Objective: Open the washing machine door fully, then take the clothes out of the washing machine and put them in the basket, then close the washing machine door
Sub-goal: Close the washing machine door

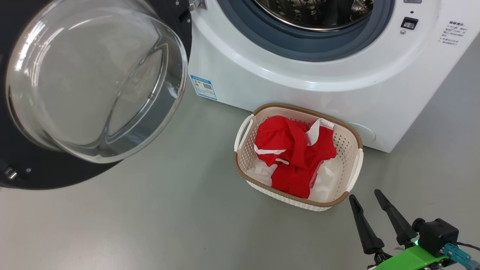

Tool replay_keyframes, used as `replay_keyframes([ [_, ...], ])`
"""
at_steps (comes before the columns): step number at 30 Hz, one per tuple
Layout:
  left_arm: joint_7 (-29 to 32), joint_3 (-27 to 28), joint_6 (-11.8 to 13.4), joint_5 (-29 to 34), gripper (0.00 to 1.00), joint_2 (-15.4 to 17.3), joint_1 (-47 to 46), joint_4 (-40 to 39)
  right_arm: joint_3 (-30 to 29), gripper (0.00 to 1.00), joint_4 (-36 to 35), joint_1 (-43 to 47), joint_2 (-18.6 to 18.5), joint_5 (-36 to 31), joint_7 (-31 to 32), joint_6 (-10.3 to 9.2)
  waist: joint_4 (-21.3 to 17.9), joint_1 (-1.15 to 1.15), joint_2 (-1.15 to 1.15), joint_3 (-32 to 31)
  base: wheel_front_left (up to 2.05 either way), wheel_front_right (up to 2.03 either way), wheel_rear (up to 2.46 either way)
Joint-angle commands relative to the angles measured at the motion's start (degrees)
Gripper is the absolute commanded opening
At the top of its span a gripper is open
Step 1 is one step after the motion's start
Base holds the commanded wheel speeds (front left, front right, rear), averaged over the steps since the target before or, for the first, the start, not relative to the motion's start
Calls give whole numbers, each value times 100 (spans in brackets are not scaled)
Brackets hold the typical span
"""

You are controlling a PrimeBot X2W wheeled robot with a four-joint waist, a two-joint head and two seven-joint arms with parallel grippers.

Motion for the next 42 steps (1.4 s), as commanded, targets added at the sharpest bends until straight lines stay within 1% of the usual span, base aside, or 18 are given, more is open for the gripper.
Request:
replay_keyframes([
  [1, 227, 54, -35, -190, 0, 459, 139, -283, 129, 100, -140, -176, -46, -71, -37, 37, 2, 0, 0, 20, 0, 0, 0],
  [8, 831, -302, -35, -661, 0, 473, 563, -973, 136, 100, -104, -171, -33, -53, -37, 37, 19, 0, 0, -34, 0, 0, 0],
  [17, 1116, -701, -35, -1055, 0, 567, 1108, -1944, 151, 100, -73, -119, 38, -38, -37, 37, 33, 0, 0, -226, 0, 0, 0],
  [27, 1164, -1022, -35, -1396, 0, 819, 1655, -2861, 190, 100, -58, -40, 103, -9, -37, 37, -32, 0, 0, -431, 0, 0, 0],
  [33, 1169, -1322, -35, -1642, 0, 884, 1859, -3555, 187, 100, -54, 11, 122, 6, -37, 37, -55, 0, 0, -510, 0, 0, 0],
  [42, 1015, -1857, -35, -1794, 0, 947, 1976, -4340, 207, 100, -53, 48, 166, 14, -37, 37, -141, 0, 0, -593, 0, 0, 0],
])
